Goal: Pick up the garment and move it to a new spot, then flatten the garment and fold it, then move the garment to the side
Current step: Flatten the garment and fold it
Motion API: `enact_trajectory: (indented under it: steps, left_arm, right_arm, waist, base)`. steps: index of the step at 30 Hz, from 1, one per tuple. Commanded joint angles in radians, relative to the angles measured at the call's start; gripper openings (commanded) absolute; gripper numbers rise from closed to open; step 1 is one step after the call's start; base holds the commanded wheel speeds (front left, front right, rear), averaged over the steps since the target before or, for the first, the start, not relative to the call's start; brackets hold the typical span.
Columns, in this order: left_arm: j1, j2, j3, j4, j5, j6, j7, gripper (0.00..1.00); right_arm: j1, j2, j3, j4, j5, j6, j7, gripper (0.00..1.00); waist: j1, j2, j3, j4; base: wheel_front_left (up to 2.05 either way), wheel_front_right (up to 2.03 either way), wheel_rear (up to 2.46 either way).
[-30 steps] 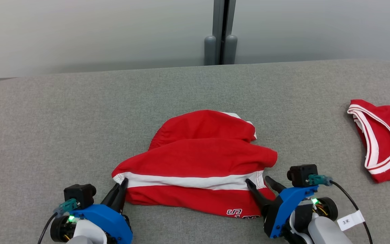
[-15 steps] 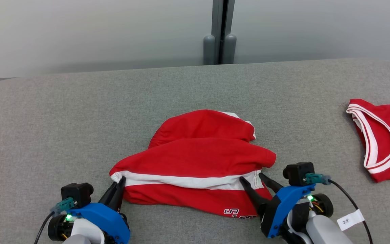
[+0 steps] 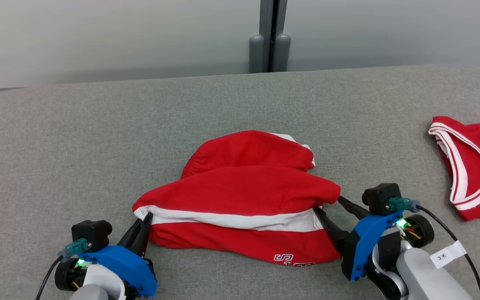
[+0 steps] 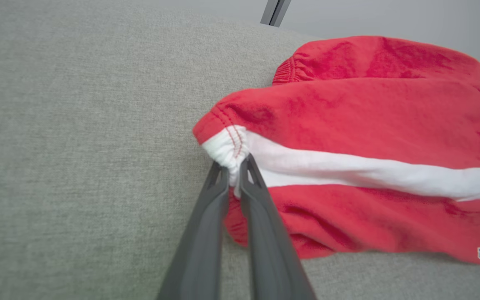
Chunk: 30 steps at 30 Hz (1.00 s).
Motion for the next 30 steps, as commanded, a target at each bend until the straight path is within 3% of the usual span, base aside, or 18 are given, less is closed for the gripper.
enact_trajectory:
  steps: [1,8,17,24,25,26,27,30]
  left_arm:
    - [-0.018,0.009,0.001,-0.006,0.001,0.004,0.002,0.00]
    - [-0.021,0.018,0.000,-0.023,-0.004,0.013,0.011,0.00]
    - [-0.004,0.022,-0.005,-0.034,-0.008,0.019,0.016,0.00]
    - [-0.010,0.029,-0.010,-0.047,-0.007,0.024,0.021,0.00]
    - [-0.015,0.030,-0.013,-0.050,-0.005,0.024,0.023,0.00]
    - [-0.020,0.030,-0.015,-0.053,-0.004,0.023,0.024,0.00]
    - [-0.023,0.029,-0.018,-0.055,-0.002,0.023,0.025,0.00]
    - [-0.027,0.026,-0.022,-0.065,0.000,0.021,0.011,0.00]
  right_arm:
    - [-0.017,-0.014,0.025,-0.014,0.010,0.000,0.006,1.00]
    - [-0.041,-0.078,0.128,-0.080,0.071,0.000,-0.004,1.00]
    - [-0.001,-0.097,0.169,-0.085,0.097,0.000,0.003,1.00]
    - [-0.084,-0.109,0.228,-0.041,0.087,0.000,-0.006,1.00]
    - [-0.094,-0.109,0.239,-0.027,0.092,0.000,-0.007,0.89]
    - [-0.104,-0.111,0.248,-0.016,0.096,0.000,-0.009,0.65]
    - [-0.113,-0.111,0.254,-0.008,0.100,0.000,-0.010,0.02]
    - [-0.122,-0.115,0.258,-0.007,0.119,0.000,-0.036,0.00]
  waist:
    - [-0.0001,0.0000,0.004,0.002]
    - [-0.0001,0.0000,0.015,0.005]
    - [-0.0001,0.0000,0.004,0.013]
    - [-0.0001,0.0000,0.014,0.019]
    - [-0.0001,0.0000,0.017,0.022]
    - [-0.0001,0.0000,0.020,0.025]
    - [-0.0001,0.0000,0.021,0.030]
    - [-0.0001,0.0000,0.020,0.039]
  base:
    - [0.00,0.00,0.00]
    - [0.00,0.00,0.00]
    - [0.00,0.00,0.00]
    - [0.00,0.00,0.00]
    - [0.00,0.00,0.00]
    - [0.00,0.00,0.00]
    - [0.00,0.00,0.00]
    - [0.00,0.00,0.00]
